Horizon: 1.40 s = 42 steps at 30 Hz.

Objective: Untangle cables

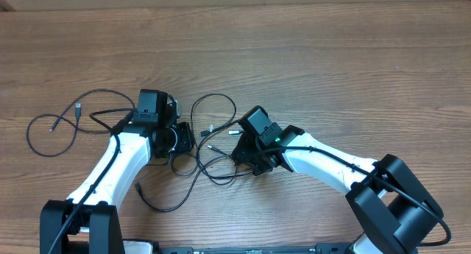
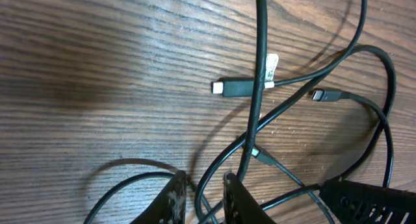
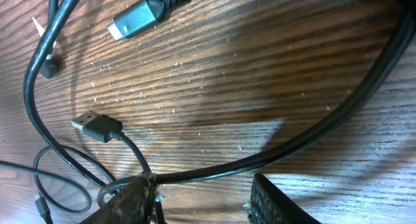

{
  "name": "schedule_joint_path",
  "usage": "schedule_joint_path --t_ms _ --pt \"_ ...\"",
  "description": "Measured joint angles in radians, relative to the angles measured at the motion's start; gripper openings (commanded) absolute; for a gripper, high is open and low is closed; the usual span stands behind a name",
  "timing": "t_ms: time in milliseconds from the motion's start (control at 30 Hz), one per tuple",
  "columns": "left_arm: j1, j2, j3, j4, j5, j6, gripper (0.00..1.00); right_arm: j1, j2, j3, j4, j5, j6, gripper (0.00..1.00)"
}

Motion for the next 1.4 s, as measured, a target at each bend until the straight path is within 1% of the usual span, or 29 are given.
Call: schedule_joint_path --t_ms 67,167,333,633,733,833,967,1100,1267,1367,1400 --pt "0.000 0.000 0.000 -0.013 0.000 0.002 0.21 0.000 0.000 0.000 0.000 0.000 0.000 0.46" --pt "0.000 0.000 0.000 -0.019 0.000 0.008 0.25 0.000 0.000 0.000 0.000 0.000 0.000 0.46" --pt "0.000 0.000 0.000 -0.030 -0.005 0.019 0.21 0.000 0.000 0.000 0.000 0.000 0.000 0.45" --pt "0.000 0.000 0.002 -0.184 -0.196 -0.005 0.21 0.000 0.000 0.000 0.000 0.000 0.000 0.46" --pt "0.000 0.000 0.002 -0.209 -0.240 -0.006 0.22 0.000 0.000 0.000 0.000 0.000 0.000 0.46" --pt "0.000 0.000 -0.002 -0.207 -0.261 -0.022 0.27 0.000 0.000 0.000 0.000 0.000 0.000 0.45" --pt "0.000 0.000 -0.045 -0.172 -0.269 -0.038 0.28 0.000 0.000 0.000 -0.001 0.000 0.000 0.46" --pt "0.000 0.000 -0.102 -0.105 -0.249 -0.053 0.25 0.000 0.000 0.000 0.000 0.000 0.000 0.46" --pt "0.000 -0.006 -0.149 -0.072 -0.227 -0.066 0.22 0.000 0.000 0.000 0.000 0.000 0.000 0.46" --pt "0.000 -0.021 -0.165 -0.053 -0.227 -0.076 0.23 0.000 0.000 0.000 0.000 0.000 0.000 0.46" --pt "0.000 -0.025 -0.171 -0.047 -0.227 -0.079 0.20 0.000 0.000 0.000 0.000 0.000 0.000 0.46"
